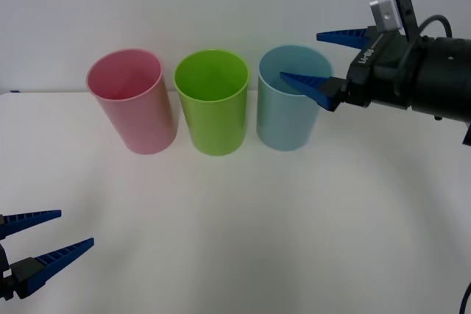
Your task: Put cans in the blue bin and PET bottles in the pink bin and trash in the green bin.
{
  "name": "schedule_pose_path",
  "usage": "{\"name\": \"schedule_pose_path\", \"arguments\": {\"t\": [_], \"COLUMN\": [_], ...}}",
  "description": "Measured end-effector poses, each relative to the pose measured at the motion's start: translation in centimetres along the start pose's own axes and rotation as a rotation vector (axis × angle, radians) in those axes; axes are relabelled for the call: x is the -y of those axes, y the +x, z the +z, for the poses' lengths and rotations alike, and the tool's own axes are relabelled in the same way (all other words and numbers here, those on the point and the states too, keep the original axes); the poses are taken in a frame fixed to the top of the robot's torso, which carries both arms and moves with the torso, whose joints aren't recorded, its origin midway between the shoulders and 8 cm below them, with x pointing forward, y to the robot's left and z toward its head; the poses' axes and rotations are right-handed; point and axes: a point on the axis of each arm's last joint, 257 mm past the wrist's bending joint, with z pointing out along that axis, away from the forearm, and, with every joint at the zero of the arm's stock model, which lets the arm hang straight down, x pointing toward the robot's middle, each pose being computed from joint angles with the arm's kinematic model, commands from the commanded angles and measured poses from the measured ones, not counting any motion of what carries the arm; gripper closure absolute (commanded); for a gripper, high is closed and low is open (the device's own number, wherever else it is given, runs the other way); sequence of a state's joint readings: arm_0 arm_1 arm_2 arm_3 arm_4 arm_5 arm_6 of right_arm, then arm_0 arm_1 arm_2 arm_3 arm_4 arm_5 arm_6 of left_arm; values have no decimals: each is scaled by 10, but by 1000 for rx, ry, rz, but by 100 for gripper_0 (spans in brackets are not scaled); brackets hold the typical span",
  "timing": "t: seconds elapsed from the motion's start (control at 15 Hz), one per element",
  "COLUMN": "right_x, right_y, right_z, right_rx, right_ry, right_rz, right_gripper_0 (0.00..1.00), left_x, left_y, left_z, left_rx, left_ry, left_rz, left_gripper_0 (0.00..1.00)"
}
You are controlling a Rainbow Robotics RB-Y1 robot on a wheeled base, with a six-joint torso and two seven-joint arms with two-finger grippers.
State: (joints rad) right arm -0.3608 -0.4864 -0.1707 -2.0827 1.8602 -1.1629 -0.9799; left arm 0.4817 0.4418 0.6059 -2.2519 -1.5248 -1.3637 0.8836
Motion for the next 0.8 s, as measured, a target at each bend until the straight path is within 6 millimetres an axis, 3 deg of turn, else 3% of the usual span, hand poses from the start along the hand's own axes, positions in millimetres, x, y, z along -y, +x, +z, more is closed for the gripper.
{"name": "schedule_pose_path", "arguments": {"t": [0.2, 0.4, 0.8], "right_x": [-14, -27, -48], "right_y": [47, 88, 163], "right_z": [-48, -82, -125], "right_rx": [-33, -88, -228], "right_ry": [18, 38, 43], "right_rz": [-33, -48, -77], "right_gripper_0": [0, 0, 0], "left_x": [0, 0, 0], "left_y": [0, 0, 0], "left_z": [0, 0, 0], "left_rx": [0, 0, 0], "left_ry": [0, 0, 0], "left_rz": [0, 0, 0], "left_gripper_0": [0, 0, 0]}}
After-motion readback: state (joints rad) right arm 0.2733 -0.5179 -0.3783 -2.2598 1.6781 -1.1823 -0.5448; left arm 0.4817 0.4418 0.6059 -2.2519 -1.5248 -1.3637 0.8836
